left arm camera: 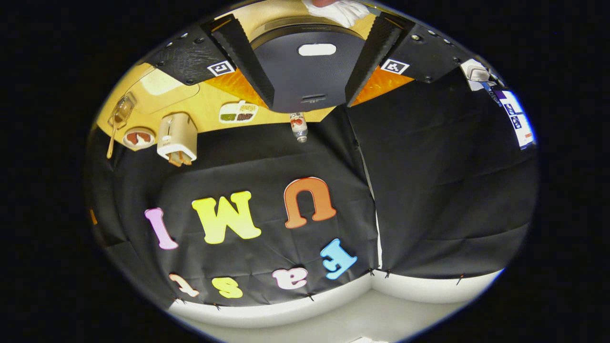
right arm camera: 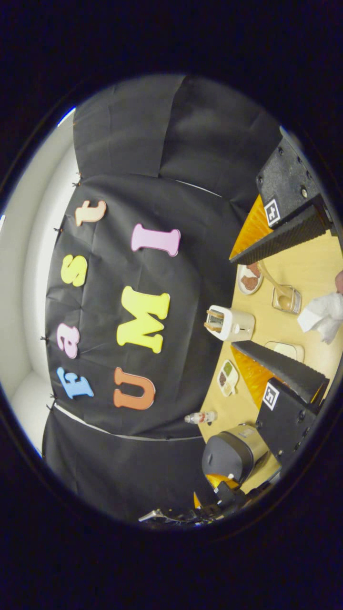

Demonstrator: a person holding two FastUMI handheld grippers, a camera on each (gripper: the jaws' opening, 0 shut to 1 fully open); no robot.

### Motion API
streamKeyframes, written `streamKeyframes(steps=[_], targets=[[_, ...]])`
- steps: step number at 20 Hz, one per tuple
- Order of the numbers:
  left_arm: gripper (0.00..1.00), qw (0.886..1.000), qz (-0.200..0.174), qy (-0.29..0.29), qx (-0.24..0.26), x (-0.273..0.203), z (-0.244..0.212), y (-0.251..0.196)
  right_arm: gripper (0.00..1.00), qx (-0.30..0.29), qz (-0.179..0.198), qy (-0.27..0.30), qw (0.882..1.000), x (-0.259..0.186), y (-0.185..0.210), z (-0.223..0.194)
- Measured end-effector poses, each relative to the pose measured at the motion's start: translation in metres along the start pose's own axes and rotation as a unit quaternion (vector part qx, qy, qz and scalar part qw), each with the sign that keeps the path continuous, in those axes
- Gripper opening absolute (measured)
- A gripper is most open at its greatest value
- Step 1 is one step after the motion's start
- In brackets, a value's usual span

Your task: Close the left gripper, press the button to open the rice cooker; take a wooden spoon from the chopstick holder with the right hand, scoop a spoonful of rice and pour it into the rice cooker, then put the wooden spoon back into the chopstick holder.

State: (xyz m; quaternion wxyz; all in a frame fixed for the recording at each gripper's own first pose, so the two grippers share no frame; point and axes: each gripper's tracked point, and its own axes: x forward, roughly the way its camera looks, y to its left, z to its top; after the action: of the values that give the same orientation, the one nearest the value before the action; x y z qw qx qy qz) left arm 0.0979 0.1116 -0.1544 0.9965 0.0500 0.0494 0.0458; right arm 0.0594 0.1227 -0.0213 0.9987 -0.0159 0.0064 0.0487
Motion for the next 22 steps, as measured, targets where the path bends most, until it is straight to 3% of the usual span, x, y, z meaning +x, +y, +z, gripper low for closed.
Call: streamKeyframes(steps=[3,7,11,13,14,22], targets=[[0.95,1.000,-0.006,-0.029,-0.004,-0.023,0.057,-0.001,1.00,0.004,-0.021,-0.028,0.999,-0.011,-0.014,0.026],[0.95,0.996,-0.051,-0.078,-0.012,-0.057,0.129,-0.033,1.00,0.034,-0.036,-0.053,0.997,-0.037,-0.030,0.049],[0.95,0.990,-0.065,-0.119,-0.038,-0.094,0.174,-0.035,1.00,0.067,-0.042,-0.035,0.996,-0.061,-0.046,0.051],[0.91,0.990,-0.072,-0.118,-0.037,-0.104,0.178,-0.037,1.00,0.075,-0.042,-0.029,0.996,-0.066,-0.052,0.051],[0.95,0.990,-0.074,-0.117,-0.033,-0.107,0.176,-0.039,1.00,0.073,-0.044,-0.029,0.996,-0.069,-0.055,0.052],[0.95,0.990,-0.076,-0.114,-0.018,-0.117,0.171,-0.042,1.00,0.066,-0.043,-0.022,0.997,-0.077,-0.056,0.047]])
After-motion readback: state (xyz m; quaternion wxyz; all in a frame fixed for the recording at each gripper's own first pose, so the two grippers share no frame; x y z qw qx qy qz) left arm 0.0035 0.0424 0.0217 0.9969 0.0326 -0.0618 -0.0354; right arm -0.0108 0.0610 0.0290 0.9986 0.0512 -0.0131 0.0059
